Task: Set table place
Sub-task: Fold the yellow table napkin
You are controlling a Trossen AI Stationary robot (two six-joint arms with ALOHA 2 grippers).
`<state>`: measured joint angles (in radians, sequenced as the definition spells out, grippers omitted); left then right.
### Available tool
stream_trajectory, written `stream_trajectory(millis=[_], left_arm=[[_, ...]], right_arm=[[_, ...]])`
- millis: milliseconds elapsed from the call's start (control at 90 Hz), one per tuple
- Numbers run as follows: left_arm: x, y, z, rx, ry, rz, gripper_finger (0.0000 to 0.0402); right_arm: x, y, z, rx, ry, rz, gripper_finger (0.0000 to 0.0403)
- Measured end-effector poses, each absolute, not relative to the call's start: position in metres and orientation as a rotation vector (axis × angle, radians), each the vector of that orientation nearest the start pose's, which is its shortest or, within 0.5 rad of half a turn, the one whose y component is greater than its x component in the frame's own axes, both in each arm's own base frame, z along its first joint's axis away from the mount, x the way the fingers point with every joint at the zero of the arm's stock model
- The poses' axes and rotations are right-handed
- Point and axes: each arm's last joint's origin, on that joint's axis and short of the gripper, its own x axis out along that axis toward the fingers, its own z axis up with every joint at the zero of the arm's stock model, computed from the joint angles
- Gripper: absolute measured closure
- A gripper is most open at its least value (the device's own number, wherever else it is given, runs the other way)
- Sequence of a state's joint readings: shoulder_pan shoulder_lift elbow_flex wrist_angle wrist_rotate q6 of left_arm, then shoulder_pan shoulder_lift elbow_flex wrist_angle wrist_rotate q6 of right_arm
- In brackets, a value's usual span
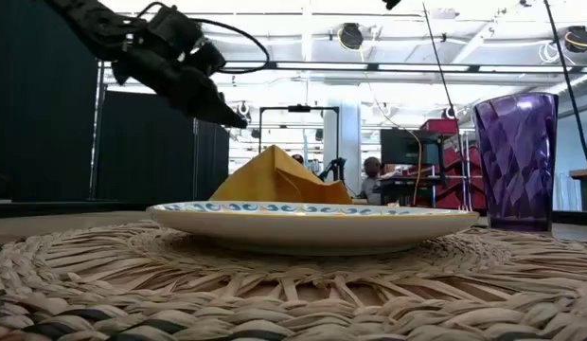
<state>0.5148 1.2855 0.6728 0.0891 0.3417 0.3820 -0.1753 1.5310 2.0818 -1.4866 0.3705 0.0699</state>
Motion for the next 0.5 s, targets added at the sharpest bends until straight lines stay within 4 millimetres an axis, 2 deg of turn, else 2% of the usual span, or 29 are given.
stream_trajectory(millis=[200, 378, 500], left_arm=[[0.247, 0.129, 0.211, 0.156, 0.658, 0.042, 0.0281], [0.25, 0.131, 0.212, 0.178, 0.668, 0.038, 0.0281], [0.249, 0.131, 0.21, 0.173, 0.687, 0.032, 0.0281]], right_arm=[[0.218, -0.051, 0.45, -0.042, 0.931, -0.535, 0.02], [0.197, -0.054, 0.422, -0.058, 0.908, -0.549, 0.02], [0.179, -0.057, 0.411, -0.038, 0.879, -0.585, 0.0199]])
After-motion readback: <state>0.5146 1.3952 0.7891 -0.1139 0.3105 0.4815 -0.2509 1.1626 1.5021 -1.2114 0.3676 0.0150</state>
